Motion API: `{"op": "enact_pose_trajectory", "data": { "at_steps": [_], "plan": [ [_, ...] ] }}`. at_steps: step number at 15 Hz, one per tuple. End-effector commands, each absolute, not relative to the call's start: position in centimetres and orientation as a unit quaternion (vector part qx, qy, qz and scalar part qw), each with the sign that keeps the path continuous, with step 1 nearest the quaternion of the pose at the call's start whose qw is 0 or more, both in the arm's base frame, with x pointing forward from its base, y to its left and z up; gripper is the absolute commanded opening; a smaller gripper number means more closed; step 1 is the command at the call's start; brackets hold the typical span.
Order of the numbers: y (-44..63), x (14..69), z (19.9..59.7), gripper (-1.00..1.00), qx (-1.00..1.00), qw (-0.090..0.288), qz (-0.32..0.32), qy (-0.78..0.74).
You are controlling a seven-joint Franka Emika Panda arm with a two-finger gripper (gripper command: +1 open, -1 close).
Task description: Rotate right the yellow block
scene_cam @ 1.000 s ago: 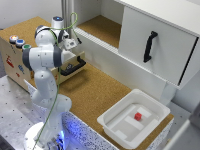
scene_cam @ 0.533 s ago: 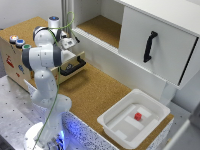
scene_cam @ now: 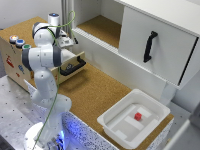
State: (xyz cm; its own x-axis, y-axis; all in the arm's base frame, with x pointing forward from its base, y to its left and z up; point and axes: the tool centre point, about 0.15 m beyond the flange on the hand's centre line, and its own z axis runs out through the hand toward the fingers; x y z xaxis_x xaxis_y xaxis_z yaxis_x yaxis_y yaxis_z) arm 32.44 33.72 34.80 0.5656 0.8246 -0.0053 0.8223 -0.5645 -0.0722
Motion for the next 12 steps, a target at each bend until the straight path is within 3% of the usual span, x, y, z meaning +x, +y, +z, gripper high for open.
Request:
{"op": "enact_pose_trajectory", "data": {
  "at_steps": [1,2,5,12],
  "plan": [
    [31.6,29.7,36.2,-1.0,-0.966,0.046,-0.043,-0.252],
    [31.6,29.5,35.9,-1.0,-0.977,0.012,-0.057,-0.207],
    [30.6,29.9,34.7,-1.0,-0.99,-0.012,-0.1,-0.098],
    [29.0,33.4,30.7,-1.0,-0.992,0.055,-0.111,-0.009]
  ]
}}
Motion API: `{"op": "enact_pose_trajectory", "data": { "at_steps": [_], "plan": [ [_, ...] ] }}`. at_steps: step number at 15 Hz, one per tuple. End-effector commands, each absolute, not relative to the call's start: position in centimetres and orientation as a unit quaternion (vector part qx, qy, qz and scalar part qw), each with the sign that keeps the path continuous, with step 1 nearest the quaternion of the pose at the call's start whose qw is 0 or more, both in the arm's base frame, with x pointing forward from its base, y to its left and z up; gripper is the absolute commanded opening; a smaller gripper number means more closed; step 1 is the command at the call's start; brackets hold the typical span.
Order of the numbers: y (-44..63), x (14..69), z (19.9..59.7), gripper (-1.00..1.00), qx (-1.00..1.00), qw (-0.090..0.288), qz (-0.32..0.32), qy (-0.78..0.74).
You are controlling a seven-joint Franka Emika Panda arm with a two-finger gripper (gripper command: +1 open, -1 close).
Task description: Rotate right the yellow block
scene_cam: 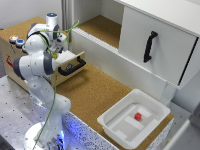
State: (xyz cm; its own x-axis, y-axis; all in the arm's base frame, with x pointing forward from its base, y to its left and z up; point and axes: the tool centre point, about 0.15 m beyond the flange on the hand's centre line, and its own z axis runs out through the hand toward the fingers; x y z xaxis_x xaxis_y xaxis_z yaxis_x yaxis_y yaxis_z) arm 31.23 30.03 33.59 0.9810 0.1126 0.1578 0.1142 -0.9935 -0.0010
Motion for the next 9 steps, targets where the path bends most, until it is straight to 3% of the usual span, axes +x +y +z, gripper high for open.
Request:
{"op": "enact_pose_trajectory", "data": {
  "at_steps": [1,2,3,5,9],
  "plan": [
    [29.1,33.9,31.0,-1.0,-0.992,0.062,-0.11,-0.013],
    [29.3,34.3,31.9,-1.0,-0.992,0.061,-0.111,-0.023],
    [29.4,34.3,32.8,1.0,-0.991,0.062,-0.115,-0.028],
    [29.3,33.4,34.7,1.0,-0.99,0.07,-0.119,-0.035],
    [29.6,30.6,39.3,1.0,-0.99,0.052,-0.107,-0.081]
  ]
}}
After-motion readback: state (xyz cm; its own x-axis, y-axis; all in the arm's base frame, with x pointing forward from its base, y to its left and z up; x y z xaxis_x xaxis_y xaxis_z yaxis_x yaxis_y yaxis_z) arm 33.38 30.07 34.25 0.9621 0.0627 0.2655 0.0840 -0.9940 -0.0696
